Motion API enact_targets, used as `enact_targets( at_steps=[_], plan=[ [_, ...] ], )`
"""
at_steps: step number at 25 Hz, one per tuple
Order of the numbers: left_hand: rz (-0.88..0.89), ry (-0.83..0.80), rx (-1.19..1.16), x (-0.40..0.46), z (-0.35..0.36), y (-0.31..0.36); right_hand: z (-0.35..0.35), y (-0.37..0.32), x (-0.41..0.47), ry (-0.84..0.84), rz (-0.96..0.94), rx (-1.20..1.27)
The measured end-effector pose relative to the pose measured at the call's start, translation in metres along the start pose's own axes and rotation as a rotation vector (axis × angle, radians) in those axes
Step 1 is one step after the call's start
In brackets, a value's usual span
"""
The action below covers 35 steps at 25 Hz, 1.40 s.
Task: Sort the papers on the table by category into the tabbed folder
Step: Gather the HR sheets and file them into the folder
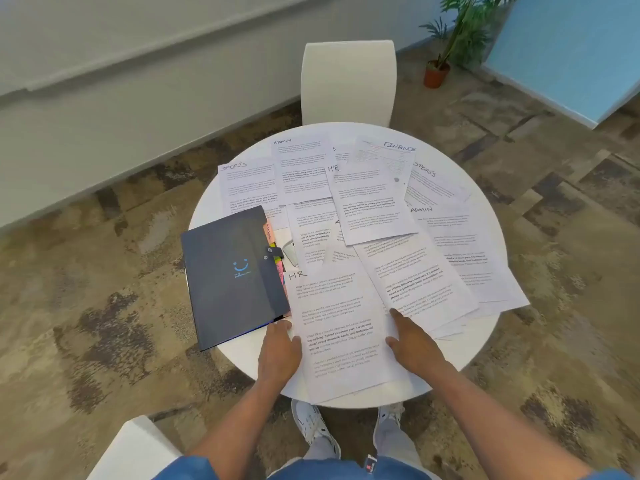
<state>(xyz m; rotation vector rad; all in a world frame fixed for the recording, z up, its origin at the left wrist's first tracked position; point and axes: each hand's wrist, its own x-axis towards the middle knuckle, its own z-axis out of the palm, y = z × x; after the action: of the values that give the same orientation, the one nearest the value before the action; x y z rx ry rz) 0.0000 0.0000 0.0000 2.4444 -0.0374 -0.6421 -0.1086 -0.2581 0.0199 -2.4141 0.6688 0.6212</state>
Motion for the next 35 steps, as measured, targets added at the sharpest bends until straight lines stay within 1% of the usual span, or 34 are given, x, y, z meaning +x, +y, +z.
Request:
enact_targets(
  at_steps=[3,7,9,12,14,17,21,23,25,29,35],
  plan=[
    [-0.022,-0.039,0.006,0.002,0.003,0.005,-0.002,0.001,0.001,-0.030,0.014,-0.004],
    [-0.084,-0.117,-0.081,0.005,0.004,0.007,-0.003,0.001,-0.001,-0.071,0.025,0.006],
    [-0.099,-0.141,-0.147,0.006,0.006,0.006,-0.001,0.003,-0.001,-0.072,0.018,0.008],
    [-0.140,-0.193,-0.317,0.006,0.007,0.007,0.001,0.002,-0.003,-0.074,0.011,0.024],
    [-0.149,-0.234,-0.352,0.006,0.007,0.010,0.003,0.001,-0.004,-0.078,0.006,0.038],
    [-0.142,-0.208,-0.371,0.007,0.006,0.017,0.007,0.001,-0.004,-0.073,-0.001,0.052],
    [-0.080,-0.098,-0.332,0.006,-0.005,0.022,0.008,-0.001,-0.005,-0.048,0.030,0.078],
    [-0.040,-0.017,-0.331,0.007,-0.012,0.019,0.009,-0.004,-0.006,-0.011,0.046,0.094],
    [-0.014,0.022,-0.382,0.009,-0.020,0.016,0.011,-0.007,-0.006,0.044,0.052,0.156],
    [-0.003,0.036,-0.483,0.011,-0.033,0.016,0.008,-0.019,0.001,0.045,0.092,0.421],
    [-0.006,0.001,-0.671,0.014,-0.040,0.022,0.002,-0.034,0.015,0.122,0.030,0.499]
  ],
)
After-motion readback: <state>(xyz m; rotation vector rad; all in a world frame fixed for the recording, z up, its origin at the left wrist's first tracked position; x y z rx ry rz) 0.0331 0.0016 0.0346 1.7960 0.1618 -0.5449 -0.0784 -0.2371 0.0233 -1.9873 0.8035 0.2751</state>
